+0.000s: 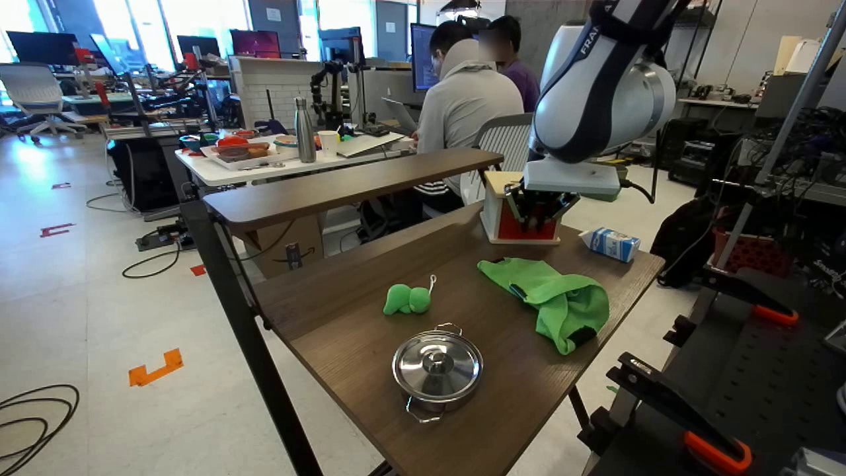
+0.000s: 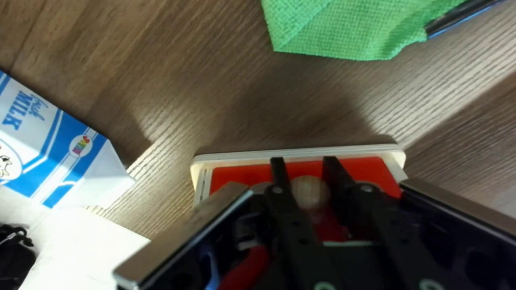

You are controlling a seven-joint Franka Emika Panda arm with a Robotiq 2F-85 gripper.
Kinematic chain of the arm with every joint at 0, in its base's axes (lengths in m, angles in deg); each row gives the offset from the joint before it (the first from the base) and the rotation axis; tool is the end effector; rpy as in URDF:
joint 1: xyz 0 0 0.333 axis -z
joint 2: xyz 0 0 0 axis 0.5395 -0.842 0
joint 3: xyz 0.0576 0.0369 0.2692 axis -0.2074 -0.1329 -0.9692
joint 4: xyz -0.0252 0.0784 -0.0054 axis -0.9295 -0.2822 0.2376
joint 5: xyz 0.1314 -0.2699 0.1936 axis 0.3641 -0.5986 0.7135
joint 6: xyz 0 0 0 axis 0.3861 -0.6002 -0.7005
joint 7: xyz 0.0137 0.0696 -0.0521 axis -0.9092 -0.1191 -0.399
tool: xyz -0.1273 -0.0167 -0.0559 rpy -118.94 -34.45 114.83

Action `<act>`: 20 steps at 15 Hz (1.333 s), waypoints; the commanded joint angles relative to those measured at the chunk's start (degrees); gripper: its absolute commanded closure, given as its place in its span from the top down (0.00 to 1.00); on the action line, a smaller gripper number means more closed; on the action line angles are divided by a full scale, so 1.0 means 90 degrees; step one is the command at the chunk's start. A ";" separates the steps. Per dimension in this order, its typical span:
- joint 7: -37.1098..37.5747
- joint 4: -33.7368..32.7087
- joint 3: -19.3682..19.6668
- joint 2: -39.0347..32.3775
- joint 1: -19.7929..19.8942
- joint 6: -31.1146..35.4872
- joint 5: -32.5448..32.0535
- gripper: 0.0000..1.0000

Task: Open the drawer completely

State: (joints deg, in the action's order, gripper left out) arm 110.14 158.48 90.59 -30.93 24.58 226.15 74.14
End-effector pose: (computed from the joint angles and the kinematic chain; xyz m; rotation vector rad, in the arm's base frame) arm 0.5825 -0.0886 0.0807 2.8401 -0.9954 0.4104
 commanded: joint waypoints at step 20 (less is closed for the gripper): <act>-0.1151 0.1183 -0.0866 0.1254 0.0579 -0.1367 0.0121 0.54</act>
State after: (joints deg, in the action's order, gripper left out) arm 103.47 166.92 84.77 -22.82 28.03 218.03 74.15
